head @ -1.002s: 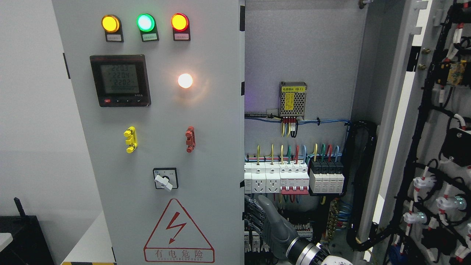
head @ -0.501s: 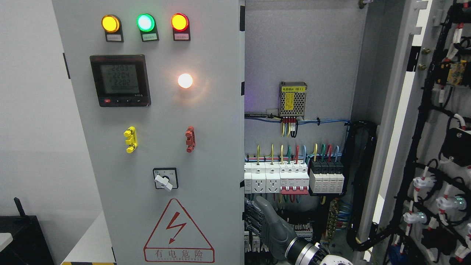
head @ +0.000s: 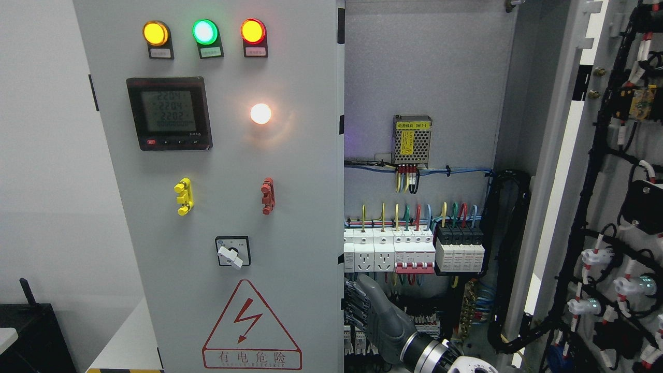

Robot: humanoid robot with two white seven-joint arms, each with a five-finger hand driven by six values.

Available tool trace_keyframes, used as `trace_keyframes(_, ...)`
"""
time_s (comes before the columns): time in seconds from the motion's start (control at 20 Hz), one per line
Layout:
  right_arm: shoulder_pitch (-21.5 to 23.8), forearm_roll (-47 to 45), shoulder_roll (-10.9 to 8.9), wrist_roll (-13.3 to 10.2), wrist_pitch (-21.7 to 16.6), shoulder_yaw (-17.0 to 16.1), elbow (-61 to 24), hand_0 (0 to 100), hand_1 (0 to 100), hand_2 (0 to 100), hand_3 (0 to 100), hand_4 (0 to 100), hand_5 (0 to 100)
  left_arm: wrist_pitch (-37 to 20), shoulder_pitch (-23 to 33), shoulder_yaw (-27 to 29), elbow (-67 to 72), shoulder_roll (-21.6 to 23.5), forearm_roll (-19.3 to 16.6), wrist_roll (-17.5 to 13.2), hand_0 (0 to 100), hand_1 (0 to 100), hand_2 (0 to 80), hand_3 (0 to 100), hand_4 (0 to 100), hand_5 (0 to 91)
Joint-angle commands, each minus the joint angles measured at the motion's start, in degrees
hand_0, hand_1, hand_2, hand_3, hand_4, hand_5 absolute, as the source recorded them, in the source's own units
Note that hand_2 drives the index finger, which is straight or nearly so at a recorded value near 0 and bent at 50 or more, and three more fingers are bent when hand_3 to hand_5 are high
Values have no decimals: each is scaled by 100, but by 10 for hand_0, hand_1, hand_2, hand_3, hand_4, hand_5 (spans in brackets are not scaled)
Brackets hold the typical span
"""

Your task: Open door with both hands

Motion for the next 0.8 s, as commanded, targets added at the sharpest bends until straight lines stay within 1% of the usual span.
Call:
trace_keyframes(0.0,-8,-1,29,74,-9,-3,25,107,0,0,0,0,0,1,-2,-9,18,0,79,-1,0,0,0,0,30,0)
trace_keyframes(0.3,-35,-194,29,91,96,-3,7,106,0,0,0,0,0,1,-2,-9,18,0,79,-1,0,0,0,0,30,0)
trace_keyframes(0.65,-52,-212,29,100,105,-12,-10,106,0,0,0,0,0,1,-2,-9,18,0,79,-1,0,0,0,0,30,0)
trace_keyframes(0.7,-52,-212,29,126,105,-12,-10,107,0,0,0,0,0,1,-2,-9,18,0,79,-1,0,0,0,0,30,0)
trace_keyframes(0.75,-52,-212,29,205,105,-12,-10,107,0,0,0,0,0,1,-2,-9,18,0,79,-1,0,0,0,0,30,0)
